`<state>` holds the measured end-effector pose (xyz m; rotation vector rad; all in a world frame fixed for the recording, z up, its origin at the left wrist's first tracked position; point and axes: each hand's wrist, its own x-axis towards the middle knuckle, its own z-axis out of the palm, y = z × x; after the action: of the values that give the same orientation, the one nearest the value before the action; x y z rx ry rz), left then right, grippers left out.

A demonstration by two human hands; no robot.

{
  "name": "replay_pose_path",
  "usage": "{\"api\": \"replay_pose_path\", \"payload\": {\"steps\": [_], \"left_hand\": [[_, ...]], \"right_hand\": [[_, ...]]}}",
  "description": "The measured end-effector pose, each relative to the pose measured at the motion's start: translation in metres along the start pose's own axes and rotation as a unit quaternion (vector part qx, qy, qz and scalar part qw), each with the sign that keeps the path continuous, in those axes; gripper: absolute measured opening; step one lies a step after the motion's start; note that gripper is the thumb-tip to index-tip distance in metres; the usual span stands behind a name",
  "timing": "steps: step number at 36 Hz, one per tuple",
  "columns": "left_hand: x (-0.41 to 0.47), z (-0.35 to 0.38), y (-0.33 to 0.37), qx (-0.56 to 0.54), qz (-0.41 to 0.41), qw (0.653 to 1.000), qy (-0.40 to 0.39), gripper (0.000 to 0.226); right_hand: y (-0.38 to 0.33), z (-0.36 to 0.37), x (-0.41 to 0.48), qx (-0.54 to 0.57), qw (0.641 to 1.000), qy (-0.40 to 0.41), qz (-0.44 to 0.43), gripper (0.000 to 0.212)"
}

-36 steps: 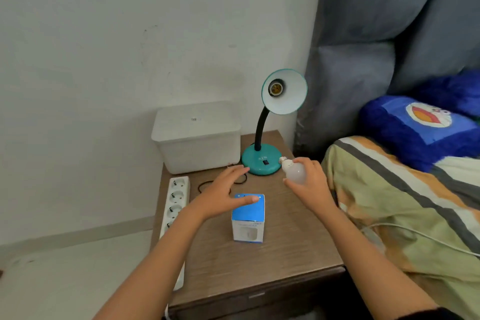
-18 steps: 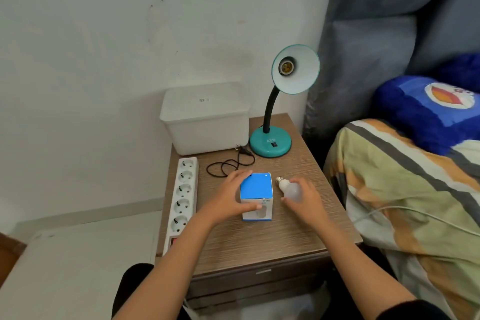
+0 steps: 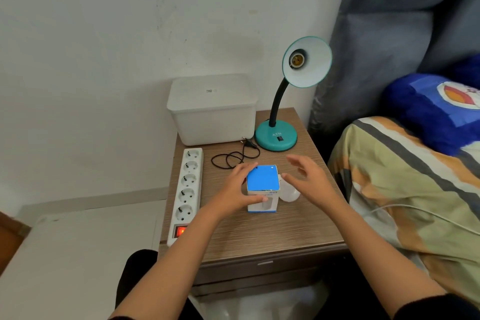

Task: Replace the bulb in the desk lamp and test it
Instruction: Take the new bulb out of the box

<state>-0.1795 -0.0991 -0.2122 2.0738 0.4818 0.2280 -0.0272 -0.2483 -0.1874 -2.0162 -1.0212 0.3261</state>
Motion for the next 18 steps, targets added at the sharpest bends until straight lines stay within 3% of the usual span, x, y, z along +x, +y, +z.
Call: {"api": "replay_pose_path", "payload": {"steps": [7, 18], "left_hand": [[0.003, 0.001, -0.004, 0.004, 0.014, 1.000, 0.004, 0.090], [0.004, 0.002, -0.008, 0.005, 0.017, 1.000, 0.003, 0.094]], "right_hand": [[-0.024, -0.003, 0.010, -0.092, 0.986, -0.109, -0.088, 0.039], [-0.026, -0.001, 0.021, -0.126, 0.973, -0.168, -0.093, 0.051]]}}
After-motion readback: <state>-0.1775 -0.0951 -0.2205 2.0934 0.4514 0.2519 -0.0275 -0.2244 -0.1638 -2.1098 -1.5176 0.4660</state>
